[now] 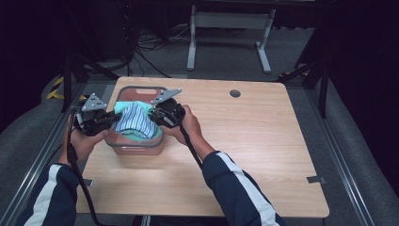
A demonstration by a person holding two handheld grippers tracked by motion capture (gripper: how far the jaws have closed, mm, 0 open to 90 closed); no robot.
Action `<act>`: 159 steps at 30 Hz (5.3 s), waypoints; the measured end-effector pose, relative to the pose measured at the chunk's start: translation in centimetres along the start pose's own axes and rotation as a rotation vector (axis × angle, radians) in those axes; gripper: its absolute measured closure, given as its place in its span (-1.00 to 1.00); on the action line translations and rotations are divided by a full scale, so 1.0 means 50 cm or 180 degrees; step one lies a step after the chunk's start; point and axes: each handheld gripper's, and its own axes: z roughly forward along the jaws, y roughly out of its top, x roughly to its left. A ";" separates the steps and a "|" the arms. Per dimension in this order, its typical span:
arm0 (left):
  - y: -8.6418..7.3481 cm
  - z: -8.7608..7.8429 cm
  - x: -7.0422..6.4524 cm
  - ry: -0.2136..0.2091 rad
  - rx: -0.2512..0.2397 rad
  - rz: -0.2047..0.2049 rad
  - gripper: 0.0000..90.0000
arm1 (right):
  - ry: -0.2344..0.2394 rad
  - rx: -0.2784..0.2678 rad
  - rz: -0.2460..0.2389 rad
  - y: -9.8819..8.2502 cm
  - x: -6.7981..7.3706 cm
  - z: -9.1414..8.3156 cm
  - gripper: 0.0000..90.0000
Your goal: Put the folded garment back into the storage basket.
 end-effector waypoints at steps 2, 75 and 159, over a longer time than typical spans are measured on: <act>-0.004 0.004 0.002 0.0011 -0.0004 -0.0001 0.83 | 0.0007 0.0009 -0.0002 -0.001 0.000 0.008 0.83; -0.006 0.035 -0.089 0.0177 -0.0135 0.0066 -0.02 | -0.0359 0.0367 -0.0070 -0.068 -0.026 -0.013 0.16; -0.042 0.186 -0.430 -0.0744 0.0316 0.1272 -0.57 | -0.1061 0.0641 -0.0029 -0.454 -0.096 -0.382 -0.22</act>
